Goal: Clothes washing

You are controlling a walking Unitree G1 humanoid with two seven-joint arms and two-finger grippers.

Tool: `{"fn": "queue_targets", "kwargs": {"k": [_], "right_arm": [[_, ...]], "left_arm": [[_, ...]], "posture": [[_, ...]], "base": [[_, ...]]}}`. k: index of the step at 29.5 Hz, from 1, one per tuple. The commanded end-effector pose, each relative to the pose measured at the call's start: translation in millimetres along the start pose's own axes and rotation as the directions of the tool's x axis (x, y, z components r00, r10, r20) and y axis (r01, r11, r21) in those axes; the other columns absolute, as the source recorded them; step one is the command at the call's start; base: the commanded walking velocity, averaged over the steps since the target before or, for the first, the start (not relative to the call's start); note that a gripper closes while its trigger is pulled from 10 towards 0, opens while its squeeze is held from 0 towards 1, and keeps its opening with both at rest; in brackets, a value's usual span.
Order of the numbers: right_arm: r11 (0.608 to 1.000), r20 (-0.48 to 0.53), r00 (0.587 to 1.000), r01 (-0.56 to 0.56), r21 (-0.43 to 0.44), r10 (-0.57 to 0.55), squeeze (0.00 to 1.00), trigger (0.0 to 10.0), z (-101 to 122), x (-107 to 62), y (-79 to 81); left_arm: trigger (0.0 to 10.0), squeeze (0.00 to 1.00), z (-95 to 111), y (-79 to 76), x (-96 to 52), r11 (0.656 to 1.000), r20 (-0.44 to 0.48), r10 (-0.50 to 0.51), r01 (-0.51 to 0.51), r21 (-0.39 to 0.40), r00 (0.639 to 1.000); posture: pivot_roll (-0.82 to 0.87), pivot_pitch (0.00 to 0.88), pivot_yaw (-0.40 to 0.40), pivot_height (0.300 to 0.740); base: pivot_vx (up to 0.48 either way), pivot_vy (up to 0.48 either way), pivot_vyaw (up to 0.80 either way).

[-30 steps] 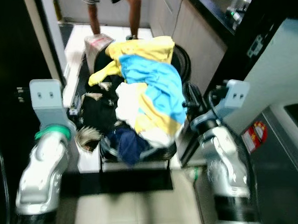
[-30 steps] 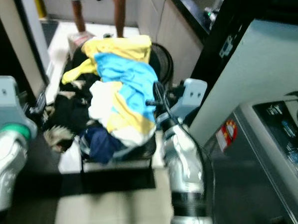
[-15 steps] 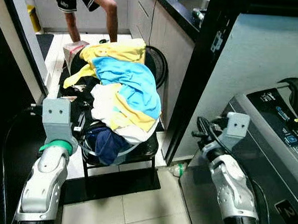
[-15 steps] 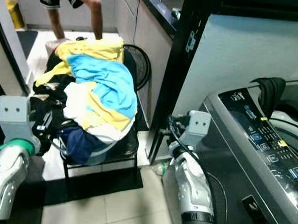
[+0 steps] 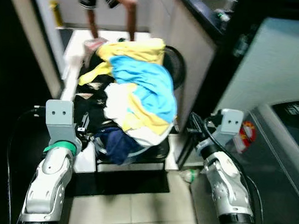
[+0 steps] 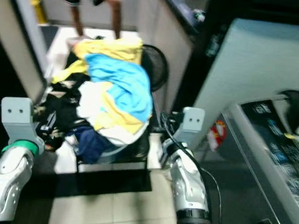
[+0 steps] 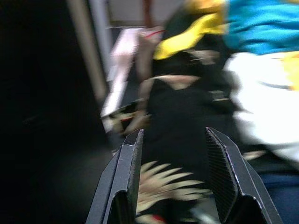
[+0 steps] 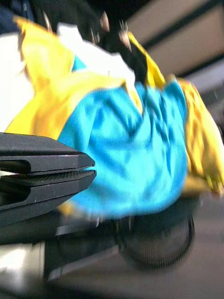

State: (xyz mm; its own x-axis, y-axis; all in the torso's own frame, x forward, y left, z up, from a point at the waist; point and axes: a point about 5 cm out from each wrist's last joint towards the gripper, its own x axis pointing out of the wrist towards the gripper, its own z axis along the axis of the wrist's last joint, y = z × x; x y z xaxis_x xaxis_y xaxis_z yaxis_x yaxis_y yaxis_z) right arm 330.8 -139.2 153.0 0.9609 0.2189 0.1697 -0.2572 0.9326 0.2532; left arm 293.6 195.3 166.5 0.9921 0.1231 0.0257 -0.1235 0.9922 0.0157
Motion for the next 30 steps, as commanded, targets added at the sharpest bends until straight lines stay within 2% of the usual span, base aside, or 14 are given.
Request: {"fn": "queue_targets", "kwargs": {"k": [1,21,26,30], "right_arm": [[1.0,0.02,1.0,-0.007,0.015,0.007,0.0,10.0,3,0.8,1.2],[0.998,0.054,0.998,-0.027,0.048,0.024,0.0,10.0,11,4.9,6.3],[0.993,0.081,0.995,-0.062,0.096,0.055,0.0,10.0,16,8.3,7.7],[0.993,0.084,0.994,-0.07,0.092,0.062,0.0,10.0,19,10.8,7.5]], "left_arm": [[10.0,0.0,-2,0.1,-2.6,1.0,0.001,0.001,-0.001,-0.014,1.0],[10.0,0.0,1,1.2,-2.0,1.0,0.012,-0.003,0.004,-0.006,1.0],[10.0,0.0,2,0.7,-1.9,1.0,0.014,-0.002,0.002,-0.007,1.0],[10.0,0.0,2,1.1,-1.7,1.0,0.018,0.002,-0.001,-0.006,1.0]], "posture": [[0.13,0.048,-0.008,0.74],[0.13,0.051,0.001,0.74],[0.13,0.05,0.005,0.74],[0.13,0.051,0.005,0.74]], "base": [[0.368,0.0,0.0],[0.353,0.0,0.0],[0.0,0.0,0.0],[0.0,0.0,0.0]]}}
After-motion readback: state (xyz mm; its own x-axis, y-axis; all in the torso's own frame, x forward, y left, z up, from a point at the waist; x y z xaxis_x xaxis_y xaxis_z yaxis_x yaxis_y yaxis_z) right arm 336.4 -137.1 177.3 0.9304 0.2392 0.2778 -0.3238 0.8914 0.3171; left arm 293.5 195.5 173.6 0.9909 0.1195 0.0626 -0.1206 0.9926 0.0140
